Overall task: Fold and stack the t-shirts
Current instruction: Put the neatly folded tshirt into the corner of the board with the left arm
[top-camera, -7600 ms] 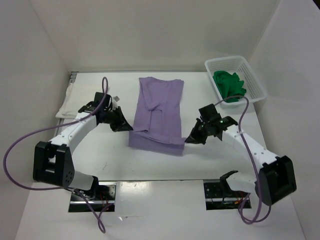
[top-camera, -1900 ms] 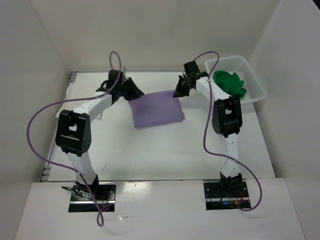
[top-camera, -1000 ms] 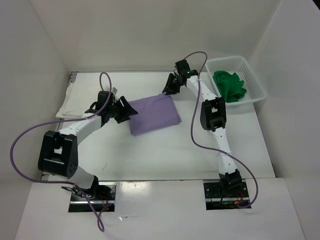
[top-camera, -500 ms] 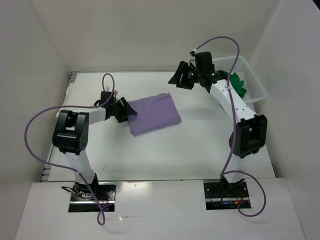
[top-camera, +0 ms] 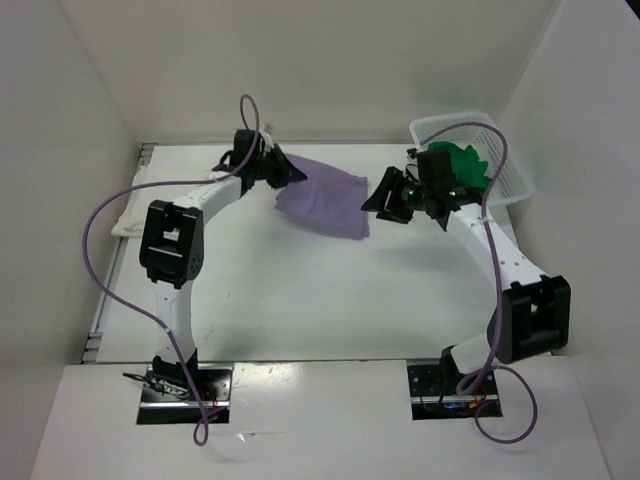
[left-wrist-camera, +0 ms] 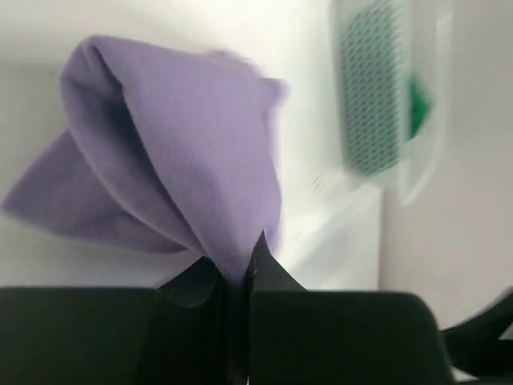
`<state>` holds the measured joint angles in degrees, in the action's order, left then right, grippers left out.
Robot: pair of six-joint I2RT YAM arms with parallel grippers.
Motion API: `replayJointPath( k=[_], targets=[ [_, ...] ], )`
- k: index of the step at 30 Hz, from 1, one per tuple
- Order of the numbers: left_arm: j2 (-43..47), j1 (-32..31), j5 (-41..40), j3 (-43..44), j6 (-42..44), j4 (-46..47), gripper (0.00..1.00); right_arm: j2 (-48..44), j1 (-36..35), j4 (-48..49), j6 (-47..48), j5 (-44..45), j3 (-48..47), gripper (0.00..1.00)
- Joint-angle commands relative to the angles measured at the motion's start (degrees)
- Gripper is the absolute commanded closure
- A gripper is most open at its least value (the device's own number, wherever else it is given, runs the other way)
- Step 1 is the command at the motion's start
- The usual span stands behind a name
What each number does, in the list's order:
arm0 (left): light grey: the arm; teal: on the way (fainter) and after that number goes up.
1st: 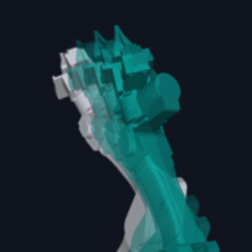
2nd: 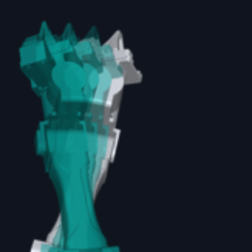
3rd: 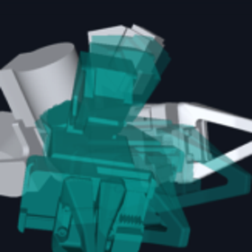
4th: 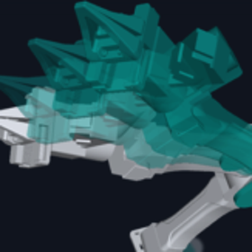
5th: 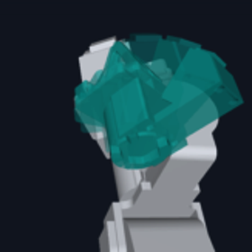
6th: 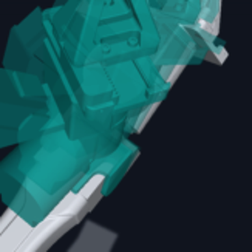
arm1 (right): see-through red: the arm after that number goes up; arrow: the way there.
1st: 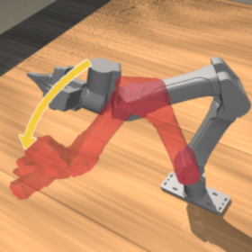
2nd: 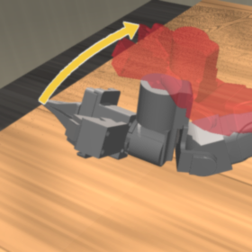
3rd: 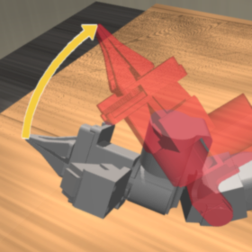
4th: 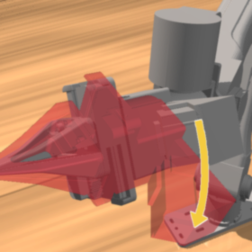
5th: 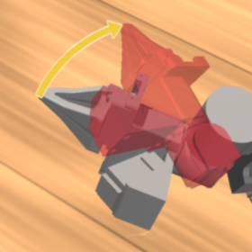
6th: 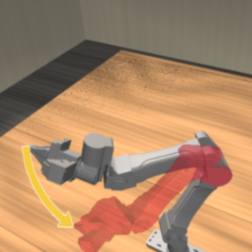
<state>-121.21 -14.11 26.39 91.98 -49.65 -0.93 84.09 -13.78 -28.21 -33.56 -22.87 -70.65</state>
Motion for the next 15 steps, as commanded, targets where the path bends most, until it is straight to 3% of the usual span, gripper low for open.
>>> replayJointPath(
  k=[1,5,8,10,13,15],
  targets=[
    [4.8,5.4,2.2,8.4,-2.7,0.8,0.99,-5.3,2.4,1.7,1.1,-2.2,4.3,0.41],
    [9.9,16.7,4.0,10.5,-4.8,0.8,0.99,-5.6,3.6,1.7,1.1,-3.4,5.8,0.41],
    [16.9,26.4,4.0,1.7,-6.3,4.7,0.99,-4.0,3.6,1.7,1.7,-5.6,5.3,0.41],
    [22.8,31.1,3.5,-10.7,-8.8,8.8,0.99,-3.2,3.6,2.3,1.7,-6.3,4.6,0.41],
    [29.1,38.1,0.6,-23.7,-11.3,10.4,0.44,-1.6,3.1,2.3,2.3,-7.6,3.4,0.41],
    [34.8,42.1,-2.8,-36.4,-15.7,10.4,0.15,0.1,2.4,2.3,2.3,-8.2,2.0,0.41]
  ],
)
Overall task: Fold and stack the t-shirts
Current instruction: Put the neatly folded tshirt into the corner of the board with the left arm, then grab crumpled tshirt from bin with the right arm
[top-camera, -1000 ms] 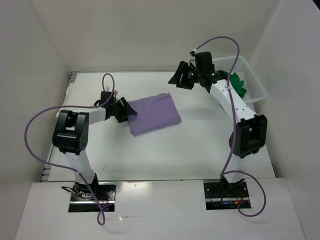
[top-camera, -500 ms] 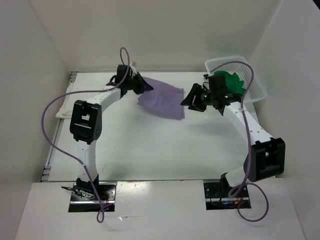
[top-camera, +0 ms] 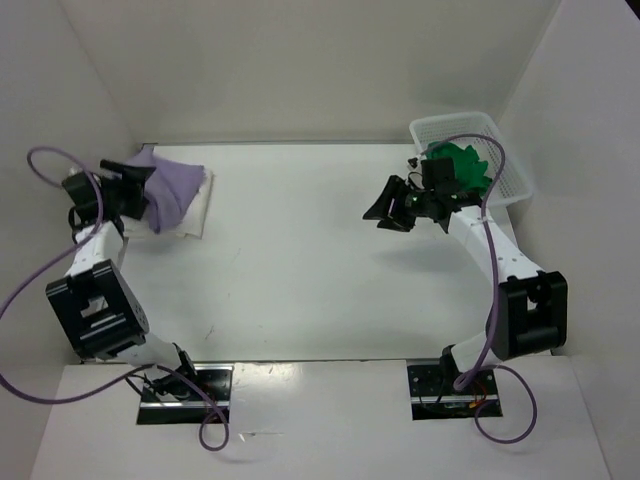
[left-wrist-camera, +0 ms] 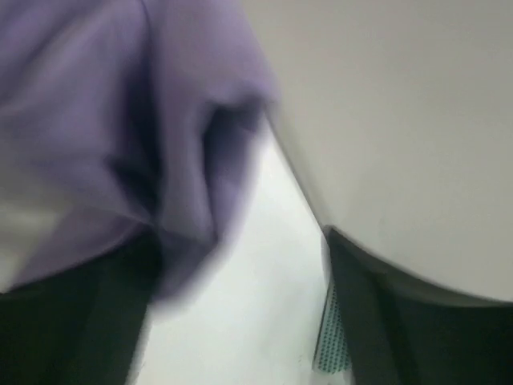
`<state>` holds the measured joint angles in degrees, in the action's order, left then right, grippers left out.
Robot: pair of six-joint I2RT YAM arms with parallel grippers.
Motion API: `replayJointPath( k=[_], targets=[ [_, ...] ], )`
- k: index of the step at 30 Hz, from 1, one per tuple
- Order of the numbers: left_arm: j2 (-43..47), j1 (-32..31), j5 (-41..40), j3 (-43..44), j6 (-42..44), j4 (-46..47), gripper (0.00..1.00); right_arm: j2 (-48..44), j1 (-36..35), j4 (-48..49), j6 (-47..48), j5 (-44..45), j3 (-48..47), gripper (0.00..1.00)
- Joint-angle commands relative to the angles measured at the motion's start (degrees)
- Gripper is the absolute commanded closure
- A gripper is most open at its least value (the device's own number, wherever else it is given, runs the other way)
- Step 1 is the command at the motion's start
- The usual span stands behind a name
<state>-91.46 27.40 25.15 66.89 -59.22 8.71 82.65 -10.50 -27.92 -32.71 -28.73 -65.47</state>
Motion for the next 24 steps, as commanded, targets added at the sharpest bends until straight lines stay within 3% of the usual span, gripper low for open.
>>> replayJointPath(
  k=[1,2,6,12,17,20,21,22,24],
  targets=[
    [7.2,1.7,-3.4,-15.2,-8.3,1.3,0.0,1.5,-1.4,2.0,1.4,-2.9,-3.2,0.41],
    [9.4,2.5,-4.8,-20.3,-8.3,0.7,0.0,1.5,-1.5,2.0,1.4,-3.5,-3.2,0.4],
    [19.9,3.0,-12.0,-23.1,-8.9,-10.8,0.0,1.5,-2.0,2.0,1.4,-3.5,-2.6,0.4],
    [19.9,3.5,-12.1,-20.0,-11.3,-16.3,0.0,0.0,-2.0,2.0,1.9,-4.1,0.0,0.38],
    [19.9,1.7,-9.1,-10.9,-5.5,-18.2,0.0,-0.7,-2.0,2.0,1.9,-2.9,1.7,0.36],
    [18.1,-7.9,-4.7,-7.0,1.0,-10.0,0.0,-0.7,-2.0,2.0,1.3,-0.8,1.7,0.34],
    [17.3,-11.3,-3.9,-6.1,3.4,-9.9,0.0,-0.7,-2.0,2.0,0.5,0.9,1.1,0.25],
    [15.8,-19.0,-4.7,-4.1,4.7,-9.9,0.0,-0.7,-2.0,2.0,0.5,1.7,0.1,0.21],
    [13.2,-26.7,-3.5,-2.1,8.9,-9.3,0.0,-0.7,-2.0,1.5,-0.8,4.6,-2.2,0.21]
  ],
)
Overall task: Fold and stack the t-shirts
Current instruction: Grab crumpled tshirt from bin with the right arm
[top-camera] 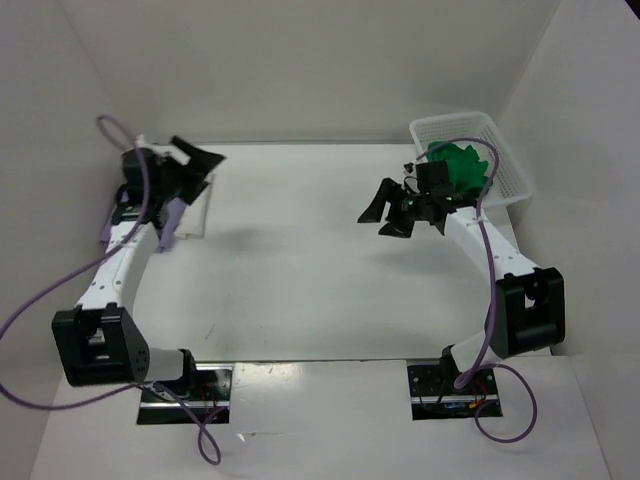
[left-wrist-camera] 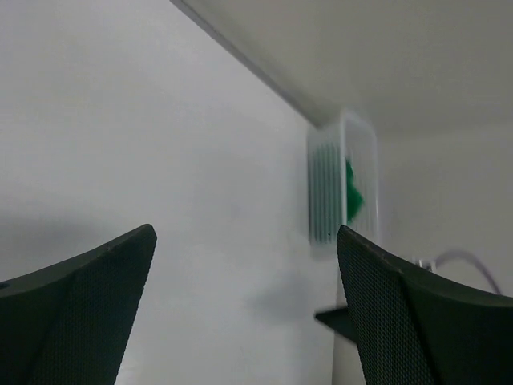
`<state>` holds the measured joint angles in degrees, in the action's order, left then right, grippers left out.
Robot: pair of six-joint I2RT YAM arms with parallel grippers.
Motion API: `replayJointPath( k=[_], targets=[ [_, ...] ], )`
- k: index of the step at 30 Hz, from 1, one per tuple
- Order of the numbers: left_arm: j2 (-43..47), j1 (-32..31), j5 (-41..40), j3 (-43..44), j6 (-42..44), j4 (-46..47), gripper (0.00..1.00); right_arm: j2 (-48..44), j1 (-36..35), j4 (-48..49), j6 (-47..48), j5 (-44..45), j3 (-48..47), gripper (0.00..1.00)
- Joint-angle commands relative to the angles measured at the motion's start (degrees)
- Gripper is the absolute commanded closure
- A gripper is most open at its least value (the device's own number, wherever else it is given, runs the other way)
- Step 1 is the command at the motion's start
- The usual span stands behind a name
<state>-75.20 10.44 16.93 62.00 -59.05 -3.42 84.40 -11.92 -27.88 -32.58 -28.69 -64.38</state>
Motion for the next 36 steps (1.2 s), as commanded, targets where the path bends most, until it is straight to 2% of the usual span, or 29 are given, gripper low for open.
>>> replayJointPath(
  k=[1,2,3,5,6,7,8,10,12,15,16,18,24,27,28,29,30,31,32,33,36],
  targets=[
    [-6.9,-12.9,6.3,3.8,9.6,2.0,0.0,-2.4,-0.6,1.4,-1.7,5.4,-4.1,0.21],
    [-8.9,-18.3,8.1,4.6,9.6,2.0,0.0,-2.4,-0.6,1.4,-1.7,6.0,-4.7,0.25],
    [-12.6,-20.7,12.8,5.1,9.6,3.1,0.0,-1.8,-0.6,1.4,-2.4,8.7,-6.6,0.34],
    [-15.7,-27.1,16.5,4.5,10.6,4.9,0.0,-0.3,-0.6,-0.5,-2.4,13.2,-11.3,0.49],
    [-17.8,-29.3,17.3,4.5,10.6,4.9,0.0,0.4,0.0,-1.1,-2.4,16.1,-13.1,0.67],
    [-18.3,-31.3,17.3,3.8,11.5,4.9,0.0,1.3,0.7,-1.7,-2.4,22.1,-14.9,0.76],
    [-18.3,-34.9,17.3,3.1,12.4,4.9,0.0,3.7,3.1,-3.0,-1.9,24.4,-18.6,0.83],
    [-18.9,-37.8,17.3,1.0,13.2,4.2,0.0,6.6,6.5,-3.0,-1.1,30.1,-21.6,0.87],
    [-18.4,-40.4,17.3,-0.7,13.9,4.2,0.0,11.6,12.2,-3.9,-0.3,32.0,-26.0,0.83],
    [-16.2,-41.5,16.1,-3.7,15.2,2.0,0.0,17.3,18.3,-3.9,0.3,32.6,-30.6,0.59],
    [-15.5,-41.5,15.4,-4.6,15.9,2.0,0.0,18.3,19.2,-3.2,1.1,33.6,-31.9,0.44],
    [-13.3,-41.5,14.9,-5.8,17.2,1.4,0.0,21.7,21.3,-2.7,1.8,34.2,-34.1,0.33],
    [-11.5,-41.5,16.1,-8.8,18.8,0.9,0.0,31.6,23.3,-2.7,3.7,32.9,-38.5,0.26],
    [-11.5,-41.5,16.1,-9.4,18.8,0.9,0.0,36.0,23.3,-1.7,4.8,27.6,-41.4,0.26],
    [-11.5,-41.0,16.1,-9.4,18.8,0.9,0.0,36.9,23.3,-2.4,5.3,26.2,-43.2,0.29],
    [-11.5,-41.0,16.1,-9.4,18.8,0.9,0.0,37.5,23.3,-1.7,5.3,24.4,-43.7,0.39],
    [-11.5,-41.0,15.6,-9.4,18.8,0.9,0.05,37.5,23.3,-1.7,5.3,23.4,-44.3,0.52],
    [-12.0,-41.0,15.6,-9.4,18.8,0.9,0.09,38.1,23.3,-1.7,5.3,24.6,-45.5,0.7],
    [-12.0,-41.0,15.6,-9.4,18.3,0.9,0.13,37.4,23.3,-0.8,4.5,25.3,-45.5,0.92],
    [-12.0,-41.0,15.6,-8.8,18.3,0.9,0.22,35.1,23.3,-0.3,3.8,25.3,-45.5,1.0],
    [-12.0,-40.5,13.1,-8.1,18.3,0.3,0.31,28.6,23.3,3.1,2.6,25.3,-43.7,1.0]
  ],
)
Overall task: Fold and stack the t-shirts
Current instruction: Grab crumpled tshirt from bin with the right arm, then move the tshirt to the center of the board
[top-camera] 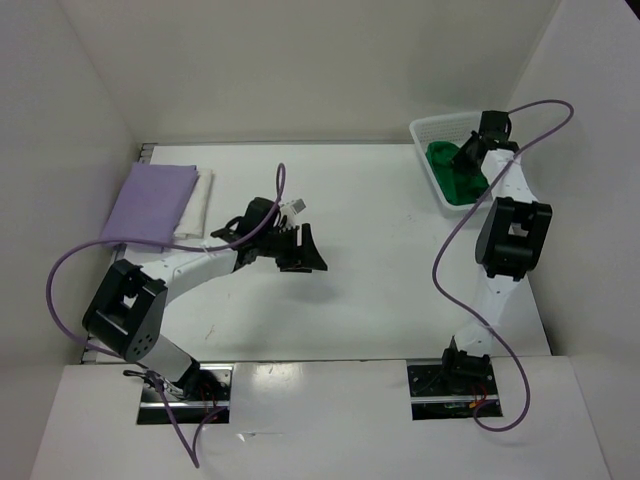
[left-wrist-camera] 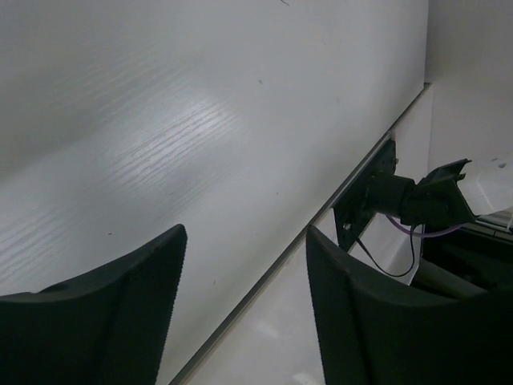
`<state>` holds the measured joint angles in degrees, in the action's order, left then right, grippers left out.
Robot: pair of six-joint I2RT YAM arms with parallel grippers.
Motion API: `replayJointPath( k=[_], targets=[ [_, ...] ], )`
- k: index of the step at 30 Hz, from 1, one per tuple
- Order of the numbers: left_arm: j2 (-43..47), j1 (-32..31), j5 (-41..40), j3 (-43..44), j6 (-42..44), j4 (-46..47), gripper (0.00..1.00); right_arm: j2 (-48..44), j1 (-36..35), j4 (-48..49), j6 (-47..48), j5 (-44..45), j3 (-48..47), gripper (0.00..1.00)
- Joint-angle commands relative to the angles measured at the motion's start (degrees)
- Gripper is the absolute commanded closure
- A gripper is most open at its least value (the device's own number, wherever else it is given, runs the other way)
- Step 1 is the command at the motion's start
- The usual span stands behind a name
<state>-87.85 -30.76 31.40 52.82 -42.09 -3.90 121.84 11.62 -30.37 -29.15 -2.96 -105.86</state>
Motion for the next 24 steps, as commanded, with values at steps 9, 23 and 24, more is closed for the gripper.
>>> replayJointPath(
  k=[9,23,24],
  targets=[
    [3.0,19.2,-1.2,8.4,-1.2,-1.8,0.32,-31.0,-11.5,8.0,-5.6,-11.9,-16.0,1.0],
    [10.0,36.6,-1.4,0.6,-8.7,0.0,0.29,-26.2,-21.3,21.9,-25.3,-40.1,-30.9,1.0],
    [10.0,37.1,-1.4,0.6,-8.7,0.0,0.28,-27.0,-20.8,23.8,-24.5,-41.3,-26.9,1.0]
  ],
)
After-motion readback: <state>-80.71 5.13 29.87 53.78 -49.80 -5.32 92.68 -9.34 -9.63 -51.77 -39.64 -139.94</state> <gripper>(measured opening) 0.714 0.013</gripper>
